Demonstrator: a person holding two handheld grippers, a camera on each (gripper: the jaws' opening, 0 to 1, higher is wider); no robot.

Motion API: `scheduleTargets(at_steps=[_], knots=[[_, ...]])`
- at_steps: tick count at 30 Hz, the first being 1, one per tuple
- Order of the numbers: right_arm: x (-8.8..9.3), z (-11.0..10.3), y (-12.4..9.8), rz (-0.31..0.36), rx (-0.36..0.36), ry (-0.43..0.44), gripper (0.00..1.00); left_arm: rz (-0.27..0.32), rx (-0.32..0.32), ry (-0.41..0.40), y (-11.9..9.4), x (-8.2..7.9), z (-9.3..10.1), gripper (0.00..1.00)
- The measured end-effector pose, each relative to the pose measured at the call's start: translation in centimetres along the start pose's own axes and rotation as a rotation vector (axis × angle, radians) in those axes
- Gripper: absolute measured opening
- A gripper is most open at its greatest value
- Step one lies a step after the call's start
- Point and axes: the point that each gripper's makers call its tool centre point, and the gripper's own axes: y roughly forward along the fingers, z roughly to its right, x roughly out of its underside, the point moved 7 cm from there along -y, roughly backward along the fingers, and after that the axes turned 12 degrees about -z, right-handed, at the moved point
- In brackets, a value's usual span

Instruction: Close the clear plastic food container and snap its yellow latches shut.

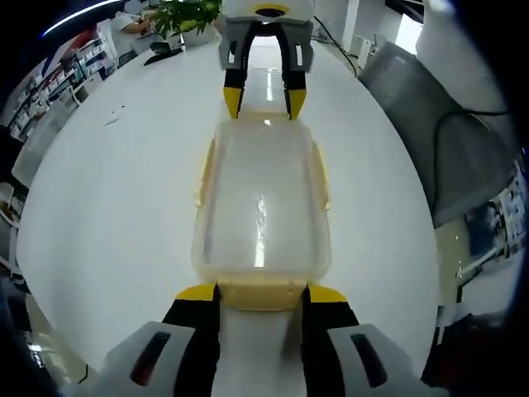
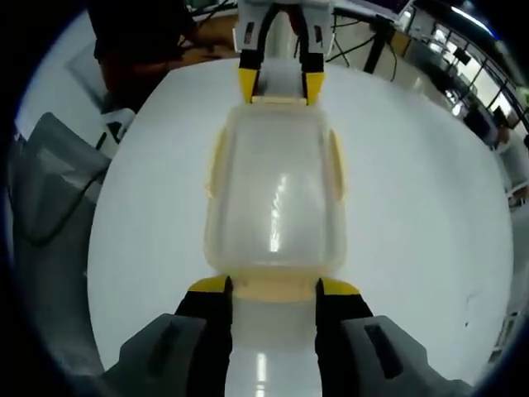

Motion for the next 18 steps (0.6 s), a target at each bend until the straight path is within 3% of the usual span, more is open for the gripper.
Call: scheduleTargets(at_steps=[10,18], knots=[[-0.3,-1.1,-3.3,0.007,0.018,-0.044,0.35,0.028,0.004,-0.021,-3.7,-0.9,1.3,0.32],[0.1,-1.8,-5.4,0.018,0.030,-0.048,0.35,0.010,-0.014,-0.002,-5.5,-2.3,2.1,0.32]])
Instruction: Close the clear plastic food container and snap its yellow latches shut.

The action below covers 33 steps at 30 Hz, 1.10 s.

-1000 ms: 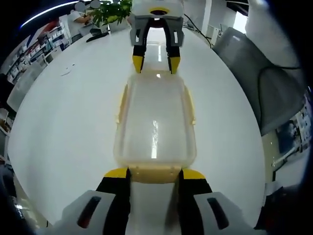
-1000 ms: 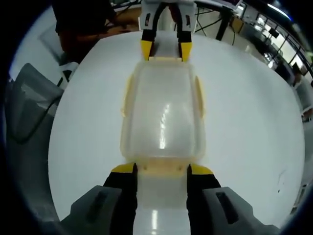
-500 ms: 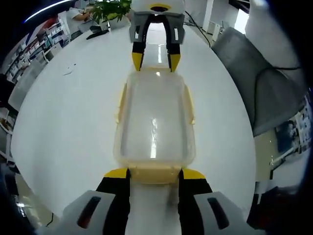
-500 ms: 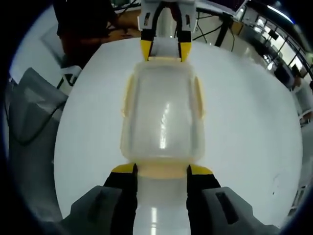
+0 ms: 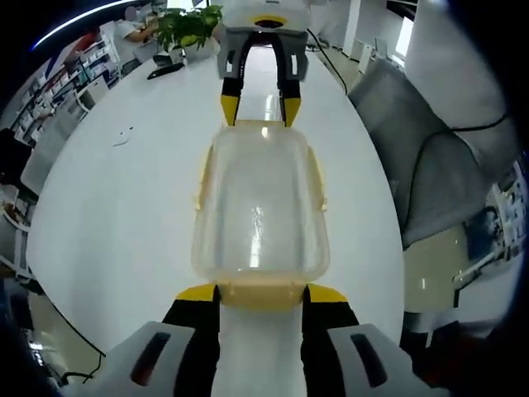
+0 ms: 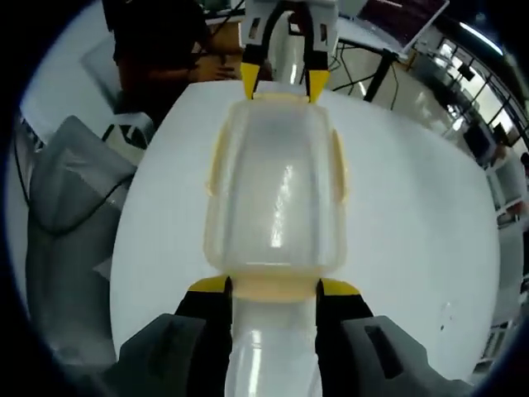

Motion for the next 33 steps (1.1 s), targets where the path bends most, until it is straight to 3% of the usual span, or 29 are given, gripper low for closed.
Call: scheduleTargets(at_steps=[14,33], knots=[[3.1,-0.6,-3.8,0.000,0.013,0.019,0.35,0.011,-0.028,0.024,-2.1,-4.3,0.2,0.32],[9.6,-0.4,-5.2,-0.015,0.025,0.053,0.35,0.022,-0.046,0.063,-0.6,-10.8,-1.2,0.32]])
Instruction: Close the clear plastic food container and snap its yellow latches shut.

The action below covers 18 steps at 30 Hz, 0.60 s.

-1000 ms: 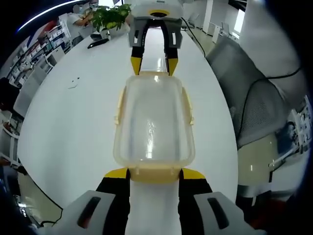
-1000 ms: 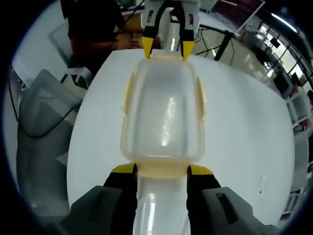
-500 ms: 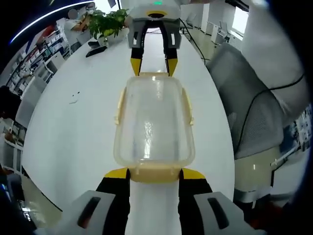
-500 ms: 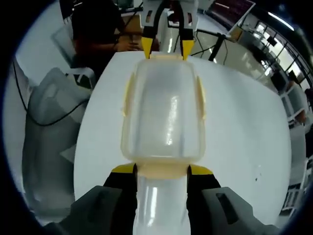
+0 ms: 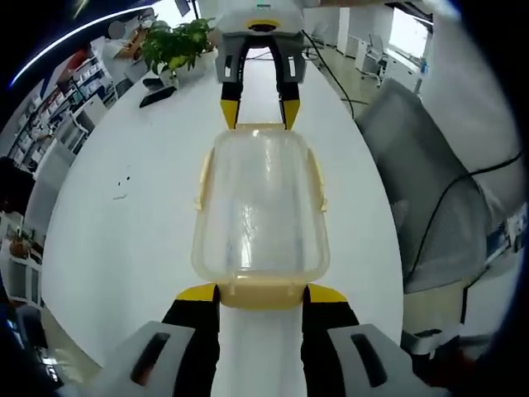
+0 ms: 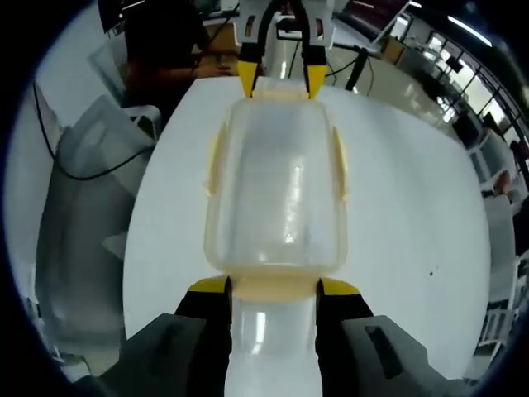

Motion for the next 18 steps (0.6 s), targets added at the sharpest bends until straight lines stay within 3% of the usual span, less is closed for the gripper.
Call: scheduleTargets(at_steps=[18], knots=[[6.3,-0.2,0.1,-0.015,-0.007,0.064,0.36,0.023,0.007,0.050,3.5,-5.1,-1.4,0.32]])
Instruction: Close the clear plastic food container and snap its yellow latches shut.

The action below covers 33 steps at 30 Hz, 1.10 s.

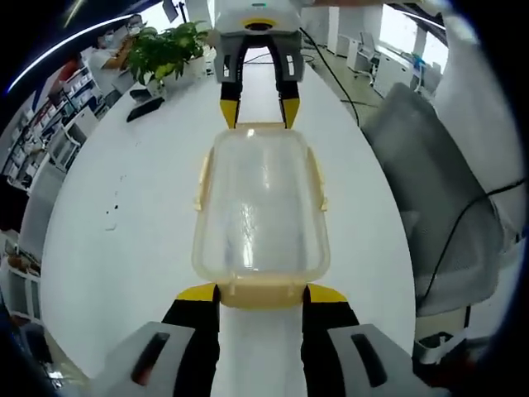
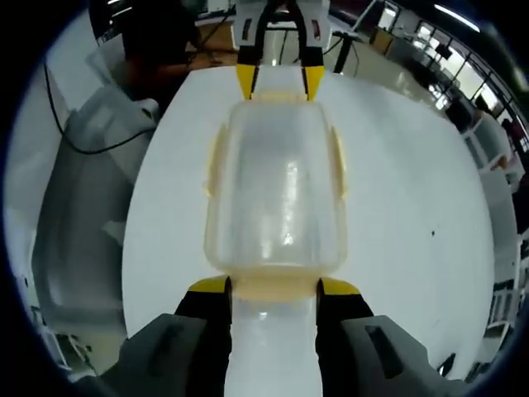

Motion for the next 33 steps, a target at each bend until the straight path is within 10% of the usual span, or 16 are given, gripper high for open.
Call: scheduleTargets(at_steps=[33], knots=[[6.0,0.4,1.5,-0.062,-0.032,0.017,0.36,0.036,-0.002,0.003,4.9,-4.8,-0.9,0.32]])
